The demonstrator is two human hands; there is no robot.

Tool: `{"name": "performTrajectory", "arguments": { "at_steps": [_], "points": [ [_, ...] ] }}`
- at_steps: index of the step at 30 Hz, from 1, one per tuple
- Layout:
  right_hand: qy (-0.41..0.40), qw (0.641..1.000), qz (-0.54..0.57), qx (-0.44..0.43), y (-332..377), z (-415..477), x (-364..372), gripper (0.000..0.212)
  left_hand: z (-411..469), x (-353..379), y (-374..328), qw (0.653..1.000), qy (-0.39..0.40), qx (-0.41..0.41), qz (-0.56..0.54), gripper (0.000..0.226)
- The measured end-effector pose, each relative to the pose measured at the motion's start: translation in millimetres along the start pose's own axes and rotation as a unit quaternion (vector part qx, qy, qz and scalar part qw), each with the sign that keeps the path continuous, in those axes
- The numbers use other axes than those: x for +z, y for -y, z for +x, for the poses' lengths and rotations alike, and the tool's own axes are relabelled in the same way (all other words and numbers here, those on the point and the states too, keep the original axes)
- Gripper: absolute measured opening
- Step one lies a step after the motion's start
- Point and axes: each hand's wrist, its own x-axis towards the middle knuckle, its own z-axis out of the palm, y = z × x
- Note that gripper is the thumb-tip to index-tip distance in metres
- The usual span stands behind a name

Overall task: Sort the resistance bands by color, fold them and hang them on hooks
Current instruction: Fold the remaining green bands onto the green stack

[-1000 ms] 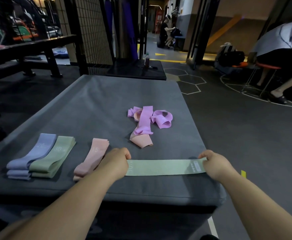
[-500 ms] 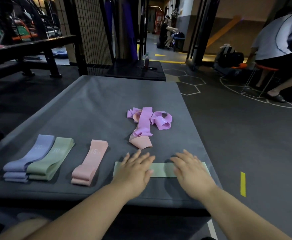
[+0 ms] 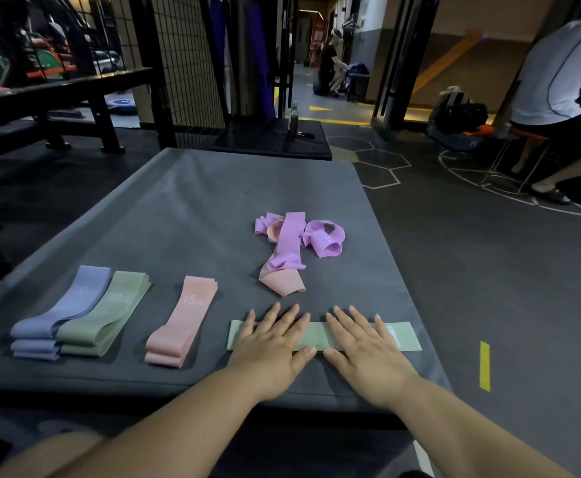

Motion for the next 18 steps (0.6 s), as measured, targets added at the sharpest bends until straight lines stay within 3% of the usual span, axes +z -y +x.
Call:
{"name": "performTrajectory", "arguments": {
  "at_steps": [4, 5, 8, 18],
  "points": [
    [-0.035, 0.998, 0.057, 0.022, -7.6, -0.5, -12.3, 0.054, 4.3, -5.0, 7.9, 0.995, -0.053, -0.014, -0.085, 0.052],
    [-0.055, 0.996, 0.059, 0.033, -13.0, 0.2, -16.0, 0.048, 5.4, -7.4, 11.7, 0.992, -0.075, -0.019, -0.098, 0.048],
    [-0.064, 0.995, 0.022, 0.078, -29.9, 0.4, -28.3, 0.044, 4.7, -16.4, 21.3, 0.99, -0.104, -0.04, -0.081, 0.039],
    [-0.034, 0.994, 0.03, 0.098, -44.1, 1.6, -40.8, 0.027, 2.1, -42.4, 28.9, 0.994, -0.004, -0.104, -0.04, 0.04]
  ]
}}
